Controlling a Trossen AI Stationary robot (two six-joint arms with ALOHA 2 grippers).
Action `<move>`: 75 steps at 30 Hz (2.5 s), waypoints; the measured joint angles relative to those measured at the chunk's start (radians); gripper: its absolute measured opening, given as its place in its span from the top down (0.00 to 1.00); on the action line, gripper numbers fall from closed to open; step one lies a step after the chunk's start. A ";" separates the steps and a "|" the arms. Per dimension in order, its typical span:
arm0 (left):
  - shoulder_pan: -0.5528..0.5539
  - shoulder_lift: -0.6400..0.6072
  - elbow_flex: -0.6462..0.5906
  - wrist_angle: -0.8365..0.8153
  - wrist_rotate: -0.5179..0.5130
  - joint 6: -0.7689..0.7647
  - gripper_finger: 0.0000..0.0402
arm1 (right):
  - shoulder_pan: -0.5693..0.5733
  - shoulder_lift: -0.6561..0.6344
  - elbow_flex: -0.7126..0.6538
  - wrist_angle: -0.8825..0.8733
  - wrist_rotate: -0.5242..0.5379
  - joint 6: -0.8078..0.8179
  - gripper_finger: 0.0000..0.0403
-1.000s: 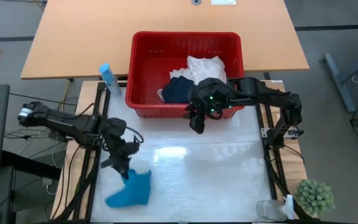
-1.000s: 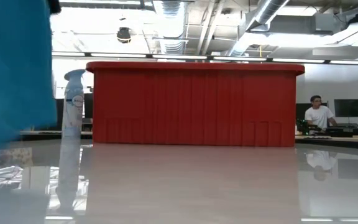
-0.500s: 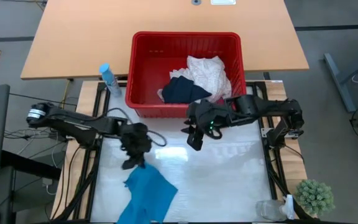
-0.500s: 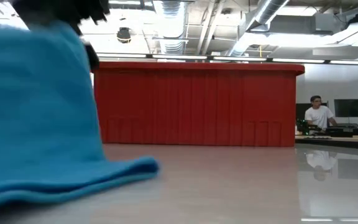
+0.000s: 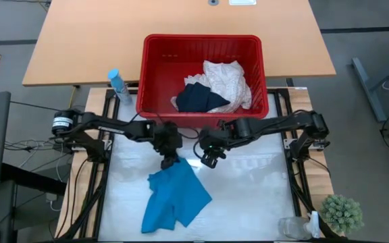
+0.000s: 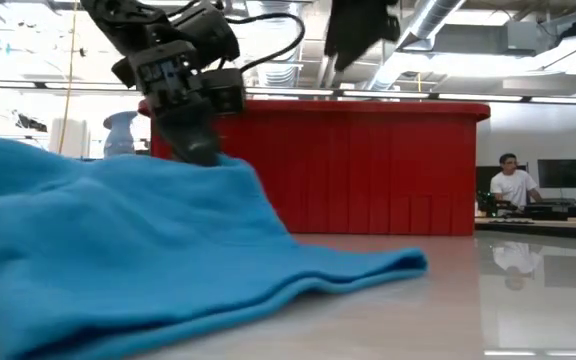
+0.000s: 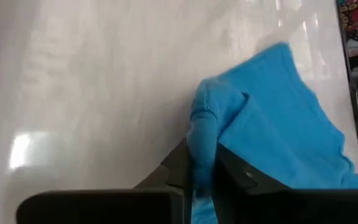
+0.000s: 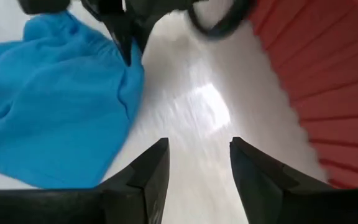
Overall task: Fold laundry
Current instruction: Remove the blue shorts from the red laundry bin, then fold the blue shorts
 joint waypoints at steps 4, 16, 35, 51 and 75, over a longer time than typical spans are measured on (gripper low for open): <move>0.005 0.004 0.041 0.002 -0.032 0.053 0.84 | 0.000 0.000 -0.088 0.135 -0.055 0.022 0.48; 0.001 0.004 0.070 -0.003 -0.032 0.090 0.64 | -0.007 0.000 -0.327 0.564 -0.192 0.026 0.41; 0.001 0.001 0.071 -0.002 -0.027 0.080 0.64 | -0.090 0.041 -0.504 0.916 -0.242 -0.088 0.41; 0.001 0.001 0.071 0.002 -0.052 0.060 0.64 | -0.102 0.110 -0.501 0.973 -0.299 -0.099 0.55; 0.038 -0.008 0.057 -0.299 -0.192 0.168 0.64 | -0.047 0.137 -0.501 0.820 -0.269 -0.014 0.96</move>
